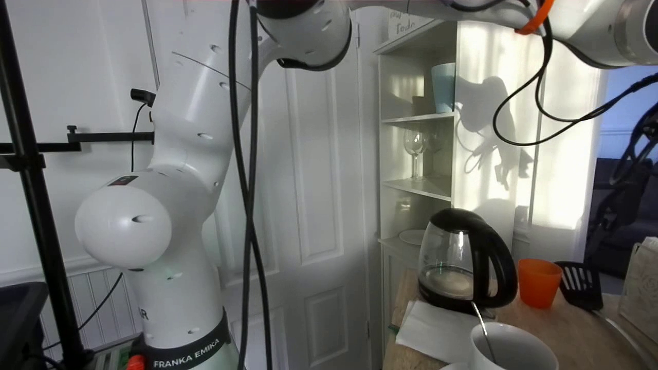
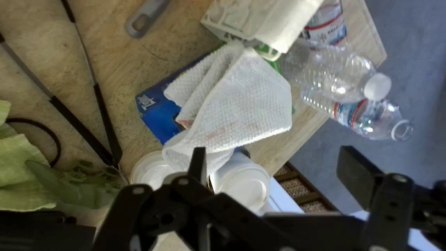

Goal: Put the white towel on the box

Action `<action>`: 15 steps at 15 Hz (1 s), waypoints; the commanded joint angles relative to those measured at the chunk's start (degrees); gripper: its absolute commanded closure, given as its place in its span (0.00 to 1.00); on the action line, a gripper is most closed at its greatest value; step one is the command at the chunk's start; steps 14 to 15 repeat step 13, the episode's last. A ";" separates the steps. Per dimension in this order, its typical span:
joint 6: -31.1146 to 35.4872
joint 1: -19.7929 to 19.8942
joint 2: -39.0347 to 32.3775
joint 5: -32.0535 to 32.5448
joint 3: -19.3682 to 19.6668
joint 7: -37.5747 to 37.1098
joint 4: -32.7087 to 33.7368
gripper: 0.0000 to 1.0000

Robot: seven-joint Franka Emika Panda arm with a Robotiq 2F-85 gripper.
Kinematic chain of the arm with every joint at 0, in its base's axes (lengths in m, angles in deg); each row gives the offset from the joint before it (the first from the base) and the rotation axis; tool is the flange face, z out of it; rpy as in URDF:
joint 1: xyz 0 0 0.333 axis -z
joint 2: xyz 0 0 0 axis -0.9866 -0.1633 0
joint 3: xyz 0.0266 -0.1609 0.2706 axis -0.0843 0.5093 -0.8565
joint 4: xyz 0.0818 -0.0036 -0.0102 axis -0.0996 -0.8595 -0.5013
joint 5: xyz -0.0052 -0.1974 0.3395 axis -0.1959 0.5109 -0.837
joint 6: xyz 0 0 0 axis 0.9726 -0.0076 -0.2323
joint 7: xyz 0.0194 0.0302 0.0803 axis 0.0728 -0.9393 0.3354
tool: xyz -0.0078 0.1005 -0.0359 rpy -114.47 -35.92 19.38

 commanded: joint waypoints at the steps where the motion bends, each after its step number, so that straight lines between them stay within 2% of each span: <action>1: -3.65 -1.13 8.67 2.20 -2.05 8.68 -9.37 0.00; 5: -6.44 -4.22 16.65 3.81 -3.03 17.20 -19.43 0.00; 9: -10.59 -5.72 22.19 7.58 -3.34 25.72 -25.81 0.00; 10: -9.46 -5.36 16.87 5.15 -3.18 22.00 -20.29 0.00; 15: -10.32 -5.61 19.84 6.16 -3.20 24.89 -23.51 0.00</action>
